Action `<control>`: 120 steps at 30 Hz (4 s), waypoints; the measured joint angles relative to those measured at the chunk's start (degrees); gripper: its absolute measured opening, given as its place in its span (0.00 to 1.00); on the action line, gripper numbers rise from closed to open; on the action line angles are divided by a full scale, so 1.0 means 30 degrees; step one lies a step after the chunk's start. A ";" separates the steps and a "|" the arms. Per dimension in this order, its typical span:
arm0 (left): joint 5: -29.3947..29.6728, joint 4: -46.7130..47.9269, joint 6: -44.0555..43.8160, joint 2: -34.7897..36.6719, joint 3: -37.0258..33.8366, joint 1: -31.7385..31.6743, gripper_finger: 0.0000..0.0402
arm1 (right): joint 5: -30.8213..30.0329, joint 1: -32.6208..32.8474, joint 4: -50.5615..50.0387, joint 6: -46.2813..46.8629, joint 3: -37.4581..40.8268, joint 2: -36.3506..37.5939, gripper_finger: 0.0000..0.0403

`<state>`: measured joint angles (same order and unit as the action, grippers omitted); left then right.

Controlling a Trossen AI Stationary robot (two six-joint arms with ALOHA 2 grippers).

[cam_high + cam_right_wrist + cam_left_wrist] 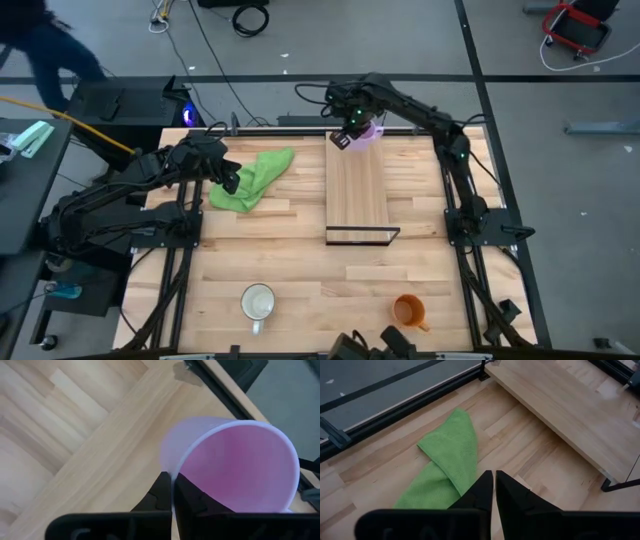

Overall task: Stack small to large cups/mugs on shelf
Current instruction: Put the pink mug on the shelf, then move the shelf to the center of the table

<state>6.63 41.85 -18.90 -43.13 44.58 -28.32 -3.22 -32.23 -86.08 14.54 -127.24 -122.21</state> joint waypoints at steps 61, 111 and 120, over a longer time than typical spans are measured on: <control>-0.0007 0.0138 0.0001 0.0000 0.0000 -0.0002 0.07 | -0.0194 0.0312 0.0981 0.0647 0.1016 -0.1255 0.01; -0.0007 0.0138 -0.0145 0.0000 0.0000 0.0001 0.06 | 0.0341 -0.0472 0.2160 0.1153 0.1093 0.1765 0.15; 0.0058 0.0124 -0.0695 0.0000 0.0007 0.0000 0.08 | -0.0071 -0.3156 0.4506 0.1306 0.1071 0.2925 0.09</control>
<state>6.81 42.22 -20.98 -43.13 44.60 -28.32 -3.43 -41.69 -72.57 18.46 -124.03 -113.43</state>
